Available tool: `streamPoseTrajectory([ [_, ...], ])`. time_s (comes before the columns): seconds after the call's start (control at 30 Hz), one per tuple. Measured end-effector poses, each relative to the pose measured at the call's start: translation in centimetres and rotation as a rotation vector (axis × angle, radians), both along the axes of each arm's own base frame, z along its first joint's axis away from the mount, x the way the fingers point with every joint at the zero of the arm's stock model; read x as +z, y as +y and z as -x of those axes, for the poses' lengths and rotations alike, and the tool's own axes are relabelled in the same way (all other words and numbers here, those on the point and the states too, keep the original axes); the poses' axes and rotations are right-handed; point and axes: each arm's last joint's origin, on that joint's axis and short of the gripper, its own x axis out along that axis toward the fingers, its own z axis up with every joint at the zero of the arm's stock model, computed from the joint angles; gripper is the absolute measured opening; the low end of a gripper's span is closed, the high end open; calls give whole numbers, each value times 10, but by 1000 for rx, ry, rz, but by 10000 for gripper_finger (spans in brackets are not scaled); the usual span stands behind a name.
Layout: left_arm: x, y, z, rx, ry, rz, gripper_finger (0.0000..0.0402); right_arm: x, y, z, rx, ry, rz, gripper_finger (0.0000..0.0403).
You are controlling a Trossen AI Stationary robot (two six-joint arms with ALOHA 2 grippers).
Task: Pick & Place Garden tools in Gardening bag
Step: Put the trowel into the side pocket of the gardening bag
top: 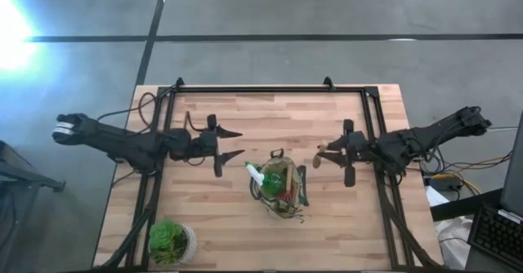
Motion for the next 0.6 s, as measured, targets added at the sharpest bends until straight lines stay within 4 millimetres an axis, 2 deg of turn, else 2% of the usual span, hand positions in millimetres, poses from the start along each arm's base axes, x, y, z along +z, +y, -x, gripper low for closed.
streamPoseTrajectory([
  [0.2, 0, 2, 10, 11, -27, 15, 239, -19, 9, 8, -36, 1, -43, 57],
  [0.4, -4, 4, 14, 100, -42, 25, 238, -44, 23, 5, -10, -66, -74, 57],
  [0.6, -5, 5, 15, 110, -42, 31, 238, -53, 28, 1, -25, -109, -69, 57],
])
